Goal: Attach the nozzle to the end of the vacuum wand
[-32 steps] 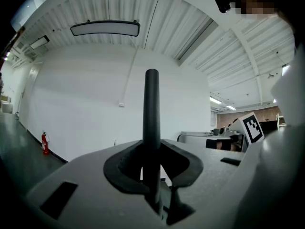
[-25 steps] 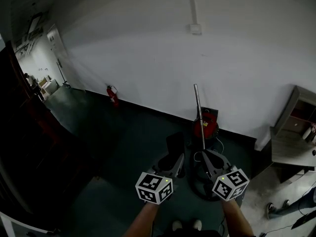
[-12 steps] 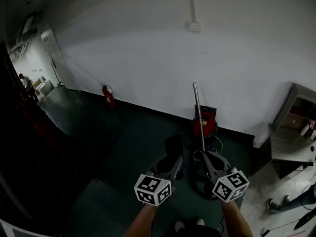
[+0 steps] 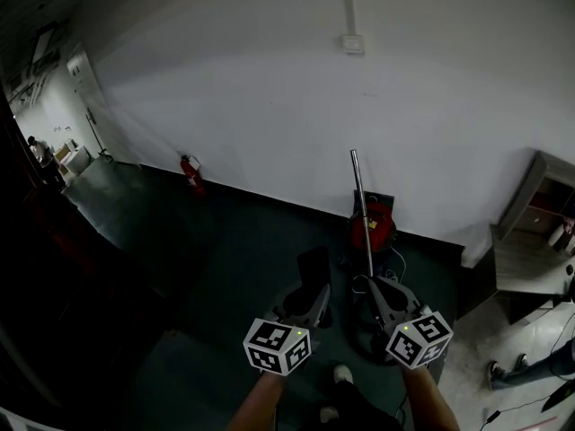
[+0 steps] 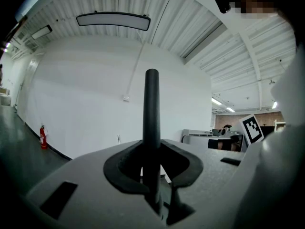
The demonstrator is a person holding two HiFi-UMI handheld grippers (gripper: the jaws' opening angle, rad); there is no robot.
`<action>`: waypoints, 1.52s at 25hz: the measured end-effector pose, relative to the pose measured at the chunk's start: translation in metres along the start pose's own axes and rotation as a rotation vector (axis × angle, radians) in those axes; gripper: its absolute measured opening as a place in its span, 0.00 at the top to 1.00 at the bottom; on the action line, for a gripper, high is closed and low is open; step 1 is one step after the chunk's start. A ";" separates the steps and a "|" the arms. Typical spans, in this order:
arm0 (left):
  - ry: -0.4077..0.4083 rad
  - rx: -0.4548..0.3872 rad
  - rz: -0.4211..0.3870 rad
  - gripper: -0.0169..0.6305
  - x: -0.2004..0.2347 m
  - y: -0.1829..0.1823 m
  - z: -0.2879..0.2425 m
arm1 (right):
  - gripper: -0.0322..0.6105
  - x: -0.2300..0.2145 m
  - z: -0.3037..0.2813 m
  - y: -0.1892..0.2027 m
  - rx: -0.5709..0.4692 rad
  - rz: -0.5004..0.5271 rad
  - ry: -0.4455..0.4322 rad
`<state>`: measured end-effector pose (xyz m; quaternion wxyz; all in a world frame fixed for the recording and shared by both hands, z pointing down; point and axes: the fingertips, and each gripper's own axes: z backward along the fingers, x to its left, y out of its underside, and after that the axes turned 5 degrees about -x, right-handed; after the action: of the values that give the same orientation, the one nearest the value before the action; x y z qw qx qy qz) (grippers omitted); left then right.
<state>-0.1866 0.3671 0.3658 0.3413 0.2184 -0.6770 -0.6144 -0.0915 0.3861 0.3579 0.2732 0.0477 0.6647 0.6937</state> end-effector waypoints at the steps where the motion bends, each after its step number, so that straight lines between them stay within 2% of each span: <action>1: 0.000 0.002 0.002 0.84 0.003 0.001 -0.004 | 0.92 -0.004 -0.004 0.001 0.001 -0.003 0.002; 11: -0.011 0.032 0.013 0.84 0.038 0.009 -0.042 | 0.92 -0.038 -0.048 0.009 0.022 -0.023 0.003; 25: -0.033 0.066 0.024 0.84 0.071 0.002 -0.121 | 0.92 -0.104 -0.106 -0.001 0.045 -0.056 -0.018; 38: -0.070 0.062 0.015 0.84 0.112 -0.007 -0.168 | 0.92 -0.150 -0.153 0.008 0.068 -0.102 -0.021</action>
<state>-0.1397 0.1709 0.3830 0.3153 0.2023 -0.7089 -0.5976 -0.0331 0.1832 0.3932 0.3133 0.0301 0.6868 0.6552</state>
